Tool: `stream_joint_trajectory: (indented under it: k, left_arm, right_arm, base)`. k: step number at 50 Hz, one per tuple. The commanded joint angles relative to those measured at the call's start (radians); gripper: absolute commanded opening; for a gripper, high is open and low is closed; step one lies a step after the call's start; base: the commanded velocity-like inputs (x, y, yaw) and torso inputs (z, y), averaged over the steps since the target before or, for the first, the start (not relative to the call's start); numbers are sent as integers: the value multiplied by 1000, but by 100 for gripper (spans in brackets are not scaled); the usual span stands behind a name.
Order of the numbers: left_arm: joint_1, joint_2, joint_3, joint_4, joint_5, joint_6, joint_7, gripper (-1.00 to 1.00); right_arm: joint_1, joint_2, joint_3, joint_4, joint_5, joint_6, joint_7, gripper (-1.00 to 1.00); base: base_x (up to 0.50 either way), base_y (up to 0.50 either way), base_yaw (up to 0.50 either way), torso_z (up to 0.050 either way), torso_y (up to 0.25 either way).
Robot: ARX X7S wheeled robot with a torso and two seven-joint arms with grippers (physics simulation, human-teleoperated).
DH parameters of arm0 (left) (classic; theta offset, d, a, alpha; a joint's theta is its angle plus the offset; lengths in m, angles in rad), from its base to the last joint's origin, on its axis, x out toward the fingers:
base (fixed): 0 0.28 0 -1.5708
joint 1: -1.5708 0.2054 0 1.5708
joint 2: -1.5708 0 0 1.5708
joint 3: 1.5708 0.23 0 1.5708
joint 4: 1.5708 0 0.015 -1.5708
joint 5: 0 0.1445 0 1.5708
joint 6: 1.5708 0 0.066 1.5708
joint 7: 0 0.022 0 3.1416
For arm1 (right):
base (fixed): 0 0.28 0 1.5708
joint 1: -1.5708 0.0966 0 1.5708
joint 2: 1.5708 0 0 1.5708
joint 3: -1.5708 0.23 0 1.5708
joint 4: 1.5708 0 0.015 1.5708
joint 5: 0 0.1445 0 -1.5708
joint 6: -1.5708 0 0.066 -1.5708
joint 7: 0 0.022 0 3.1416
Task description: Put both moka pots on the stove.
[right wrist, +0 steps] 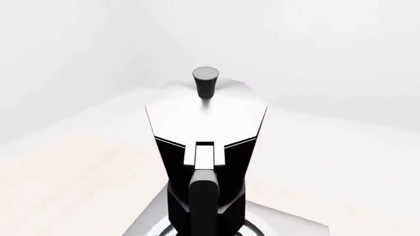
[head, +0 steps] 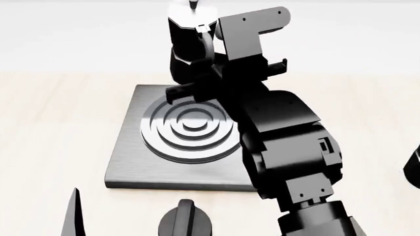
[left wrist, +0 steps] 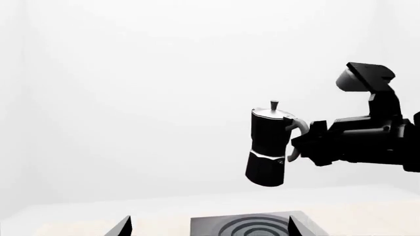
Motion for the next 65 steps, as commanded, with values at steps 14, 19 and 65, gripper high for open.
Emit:
stream_joint_trajectory:
  k: [14,19,65]
  left_arm:
    - [16,-19,-5,-7,4,49,5,100]
    - [18,-22,0,-18,5,81,17,100]
    - [16,-39,21,-1,38,58,1,100]
  right_arm:
    - [57,-90,-120,204,89,-161,11,-100]
    - [71,-92,-197,257,135,-199,22,-100]
    - [80,-71,-359,273,294,-240,67,-100]
  base:
    - [0,0,0,0,1]
    - [0,0,0,0,0]
    - [0,0,0,0,-47]
